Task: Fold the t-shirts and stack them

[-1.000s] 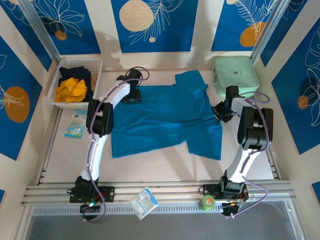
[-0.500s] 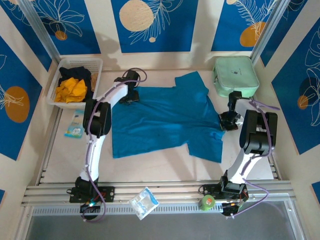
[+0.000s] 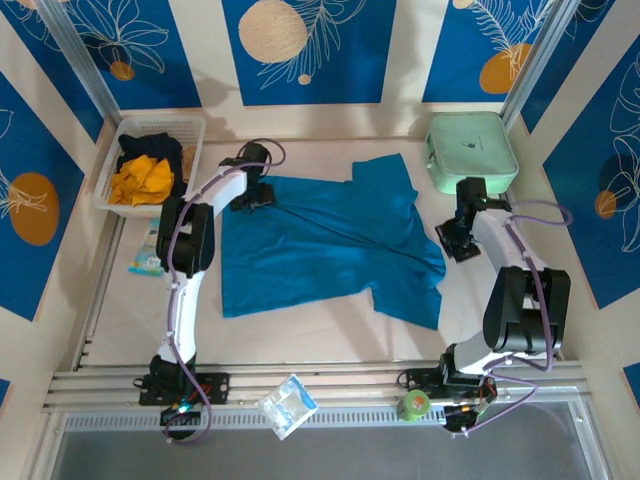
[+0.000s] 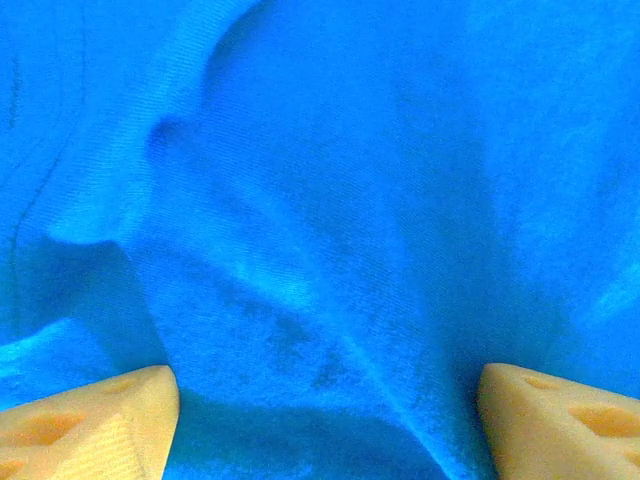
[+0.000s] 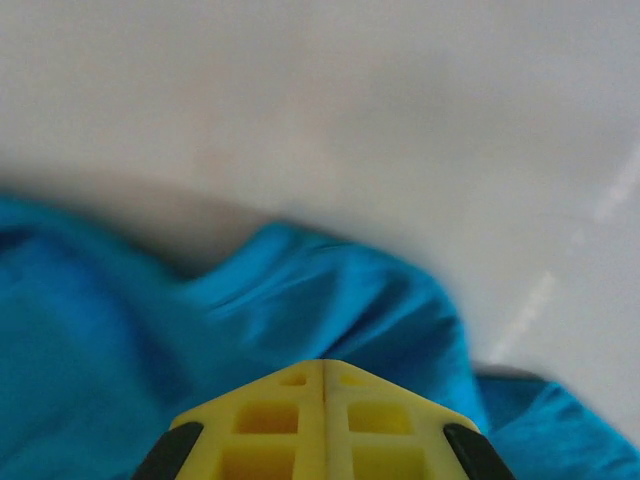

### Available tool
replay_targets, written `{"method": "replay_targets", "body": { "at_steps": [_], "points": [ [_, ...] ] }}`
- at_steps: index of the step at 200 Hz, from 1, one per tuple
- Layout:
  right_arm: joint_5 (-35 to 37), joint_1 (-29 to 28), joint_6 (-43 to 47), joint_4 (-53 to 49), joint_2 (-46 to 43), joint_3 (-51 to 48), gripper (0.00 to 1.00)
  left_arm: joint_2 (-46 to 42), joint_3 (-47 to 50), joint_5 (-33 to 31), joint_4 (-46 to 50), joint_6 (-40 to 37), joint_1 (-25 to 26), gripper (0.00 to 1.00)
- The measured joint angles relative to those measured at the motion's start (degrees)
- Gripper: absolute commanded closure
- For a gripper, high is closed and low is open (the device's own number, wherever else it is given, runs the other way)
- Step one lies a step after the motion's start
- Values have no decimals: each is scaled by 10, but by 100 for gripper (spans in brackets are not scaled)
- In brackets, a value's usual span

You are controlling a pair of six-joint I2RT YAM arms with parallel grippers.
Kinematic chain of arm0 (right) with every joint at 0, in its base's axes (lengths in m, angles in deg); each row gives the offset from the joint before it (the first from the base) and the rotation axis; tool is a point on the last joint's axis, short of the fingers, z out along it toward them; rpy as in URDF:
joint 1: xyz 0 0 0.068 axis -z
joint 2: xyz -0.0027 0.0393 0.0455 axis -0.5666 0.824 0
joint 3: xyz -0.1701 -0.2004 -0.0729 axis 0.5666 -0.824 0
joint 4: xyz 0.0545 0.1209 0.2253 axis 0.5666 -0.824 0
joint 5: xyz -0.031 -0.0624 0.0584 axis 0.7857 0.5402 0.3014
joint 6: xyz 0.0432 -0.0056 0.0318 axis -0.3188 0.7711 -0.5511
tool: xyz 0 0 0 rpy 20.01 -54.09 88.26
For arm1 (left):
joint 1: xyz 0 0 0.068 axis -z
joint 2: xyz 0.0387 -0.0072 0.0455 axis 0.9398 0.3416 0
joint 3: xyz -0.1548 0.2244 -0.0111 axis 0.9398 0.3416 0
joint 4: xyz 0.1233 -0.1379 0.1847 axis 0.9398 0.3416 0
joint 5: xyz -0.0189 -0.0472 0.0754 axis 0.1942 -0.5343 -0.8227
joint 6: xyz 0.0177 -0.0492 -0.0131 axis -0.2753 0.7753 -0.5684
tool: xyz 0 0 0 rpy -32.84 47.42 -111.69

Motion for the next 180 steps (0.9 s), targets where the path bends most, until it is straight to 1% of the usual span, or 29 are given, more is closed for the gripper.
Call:
{"method": "replay_targets", "body": {
  "at_steps": [21, 38, 58, 71, 80, 97, 122, 151, 180],
  "points": [
    [0, -32, 97, 9, 18, 67, 100, 0, -15, 22, 19, -8, 0, 16],
    [-2, -50, 180, 6, 71, 139, 86, 0, -48, 34, 42, -15, 1, 16],
    [-5, -64, 277, 8, 155, 209, 65, -2, -91, 42, 53, -24, 3, 16],
    [-6, -68, 329, 7, 203, 233, 54, -5, -105, 45, 57, -29, 4, 15],
    [-6, -69, 359, 4, 234, 247, 50, -8, -107, 47, 60, -30, 5, 16],
    [-6, -68, 409, -5, 282, 271, 48, -8, -107, 49, 68, -32, 7, 16],
    [-3, -65, 456, -12, 330, 302, 49, -7, -106, 53, 75, -34, 10, 16],
    [12, -65, 484, -16, 374, 355, 52, 4, -106, 52, 76, -34, 16, 16],
    [20, -64, 496, -22, 399, 385, 56, 29, -106, 52, 76, -34, 16, 16]
  ]
}}
